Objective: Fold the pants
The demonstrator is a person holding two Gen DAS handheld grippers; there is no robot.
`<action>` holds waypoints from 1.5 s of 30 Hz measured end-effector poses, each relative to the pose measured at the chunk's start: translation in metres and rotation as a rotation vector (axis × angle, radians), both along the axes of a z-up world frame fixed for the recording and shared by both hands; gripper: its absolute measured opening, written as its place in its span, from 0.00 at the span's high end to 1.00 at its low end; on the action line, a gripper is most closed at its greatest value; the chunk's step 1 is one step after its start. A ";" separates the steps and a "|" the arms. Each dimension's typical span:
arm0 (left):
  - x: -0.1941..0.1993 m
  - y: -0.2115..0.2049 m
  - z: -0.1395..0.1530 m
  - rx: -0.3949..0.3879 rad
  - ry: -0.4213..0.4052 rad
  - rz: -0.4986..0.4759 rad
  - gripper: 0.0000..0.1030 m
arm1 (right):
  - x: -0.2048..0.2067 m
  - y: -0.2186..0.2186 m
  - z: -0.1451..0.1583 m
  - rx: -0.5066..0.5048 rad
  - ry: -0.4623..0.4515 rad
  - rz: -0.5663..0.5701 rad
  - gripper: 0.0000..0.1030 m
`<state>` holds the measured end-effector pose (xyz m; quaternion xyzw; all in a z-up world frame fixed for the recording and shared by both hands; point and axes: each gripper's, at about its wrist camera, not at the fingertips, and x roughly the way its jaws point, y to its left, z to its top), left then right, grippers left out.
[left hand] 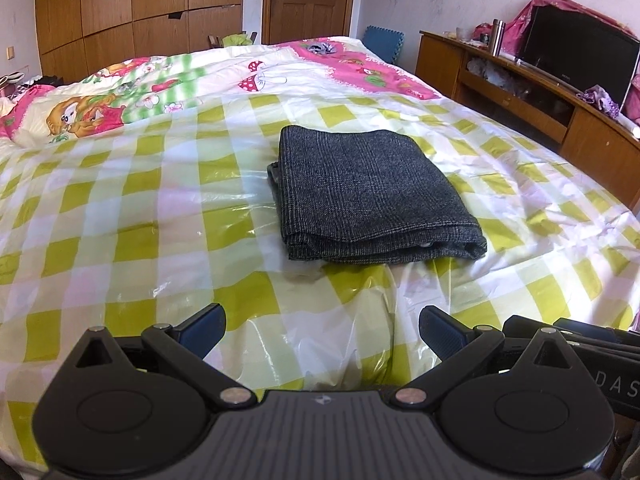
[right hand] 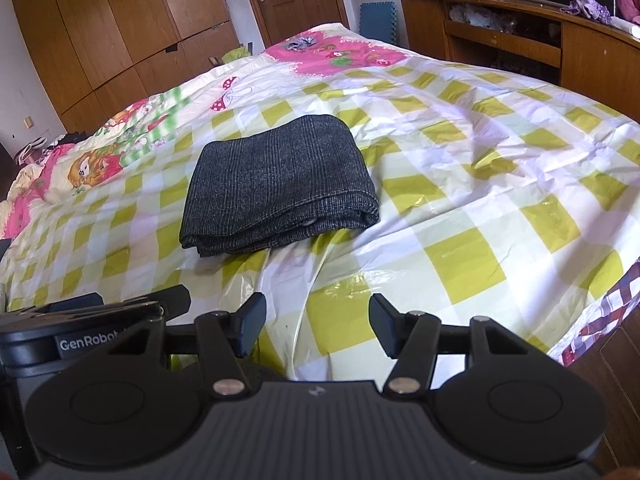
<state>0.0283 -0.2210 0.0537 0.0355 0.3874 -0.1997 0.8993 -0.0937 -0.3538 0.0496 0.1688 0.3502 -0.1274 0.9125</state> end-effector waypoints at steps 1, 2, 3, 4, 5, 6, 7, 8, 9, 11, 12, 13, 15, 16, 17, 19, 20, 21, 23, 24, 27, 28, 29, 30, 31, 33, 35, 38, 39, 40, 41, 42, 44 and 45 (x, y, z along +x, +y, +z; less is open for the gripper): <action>0.001 0.001 -0.001 0.001 0.005 0.001 0.00 | 0.001 0.000 -0.001 0.001 0.003 0.000 0.43; 0.002 0.001 -0.002 0.000 0.012 0.002 0.00 | 0.002 0.001 -0.002 0.001 0.007 0.000 0.43; 0.003 0.001 -0.004 -0.001 0.018 0.003 0.00 | 0.002 0.001 -0.003 0.002 0.010 0.000 0.43; 0.004 0.002 -0.005 -0.001 0.023 0.004 0.00 | 0.003 0.001 -0.003 0.002 0.013 0.001 0.43; 0.004 0.002 -0.006 -0.001 0.026 0.004 0.00 | 0.004 0.001 -0.004 0.002 0.016 0.002 0.43; 0.005 0.002 -0.007 0.001 0.029 0.005 0.00 | 0.004 0.001 -0.005 0.001 0.020 0.003 0.43; 0.006 0.002 -0.008 0.001 0.031 0.006 0.00 | 0.005 0.001 -0.005 0.001 0.023 0.004 0.43; 0.006 0.002 -0.009 0.001 0.033 0.006 0.00 | 0.006 0.000 -0.006 0.001 0.024 0.006 0.43; 0.007 0.002 -0.009 0.001 0.034 0.008 0.00 | 0.007 0.001 -0.006 0.001 0.026 0.008 0.43; 0.007 0.003 -0.010 0.002 0.035 0.010 0.00 | 0.009 0.001 -0.007 -0.004 0.029 0.007 0.43; 0.007 0.003 -0.010 0.002 0.035 0.010 0.00 | 0.009 0.001 -0.007 -0.004 0.029 0.007 0.43; 0.008 0.004 -0.011 0.002 0.036 0.009 0.00 | 0.009 0.001 -0.007 -0.004 0.028 0.005 0.43; 0.008 0.004 -0.012 0.004 0.039 0.009 0.00 | 0.011 0.001 -0.008 -0.002 0.031 0.005 0.43; 0.008 0.004 -0.012 0.005 0.040 0.010 0.00 | 0.011 0.001 -0.008 -0.003 0.032 0.005 0.43; 0.008 0.004 -0.013 0.005 0.040 0.009 0.00 | 0.012 0.001 -0.008 -0.004 0.032 0.005 0.43; 0.009 0.003 -0.013 0.010 0.040 0.009 0.00 | 0.012 0.001 -0.008 -0.002 0.033 0.006 0.43; 0.008 0.003 -0.014 0.013 0.038 0.006 0.00 | 0.012 0.001 -0.009 -0.003 0.033 0.006 0.43; 0.008 0.004 -0.014 0.015 0.037 0.004 0.00 | 0.012 0.001 -0.008 -0.003 0.033 0.006 0.43; 0.009 0.004 -0.015 0.016 0.038 0.002 0.00 | 0.013 0.001 -0.009 -0.002 0.035 0.006 0.43; 0.009 0.004 -0.015 0.016 0.039 0.002 0.00 | 0.013 0.001 -0.009 -0.002 0.035 0.007 0.43; 0.008 0.004 -0.015 0.021 0.033 -0.001 0.00 | 0.014 0.001 -0.010 -0.001 0.037 0.007 0.43; 0.008 0.004 -0.015 0.022 0.033 -0.002 0.00 | 0.014 0.001 -0.010 0.000 0.037 0.008 0.43; 0.009 0.004 -0.016 0.021 0.033 -0.002 0.00 | 0.014 0.001 -0.010 -0.001 0.037 0.008 0.43; 0.009 0.004 -0.015 0.020 0.032 -0.001 0.00 | 0.014 0.001 -0.010 -0.001 0.036 0.009 0.43; 0.008 0.004 -0.015 0.021 0.030 -0.002 0.00 | 0.015 0.001 -0.011 -0.001 0.036 0.009 0.43; 0.008 0.004 -0.015 0.026 0.024 -0.005 0.00 | 0.014 0.001 -0.011 0.000 0.037 0.009 0.43; 0.008 0.004 -0.014 0.030 0.013 -0.011 0.00 | 0.014 0.001 -0.010 0.000 0.036 0.009 0.43; 0.007 0.004 -0.014 0.033 0.005 -0.013 0.00 | 0.014 0.001 -0.010 -0.001 0.036 0.008 0.43; 0.007 0.004 -0.013 0.033 0.005 -0.013 0.00 | 0.014 0.001 -0.010 -0.001 0.036 0.008 0.43; 0.007 0.004 -0.013 0.032 0.005 -0.014 0.00 | 0.014 0.001 -0.011 -0.001 0.036 0.008 0.43; 0.007 0.004 -0.013 0.031 0.005 -0.014 0.00 | 0.014 0.001 -0.010 -0.001 0.037 0.008 0.43; 0.007 0.004 -0.013 0.031 0.003 -0.014 0.00 | 0.015 0.001 -0.011 -0.001 0.037 0.008 0.43; 0.006 0.004 -0.012 0.028 -0.003 -0.017 0.00 | 0.015 0.001 -0.011 -0.002 0.036 0.008 0.43; 0.005 0.004 -0.012 0.028 -0.009 -0.019 0.00 | 0.015 0.001 -0.011 -0.002 0.036 0.008 0.43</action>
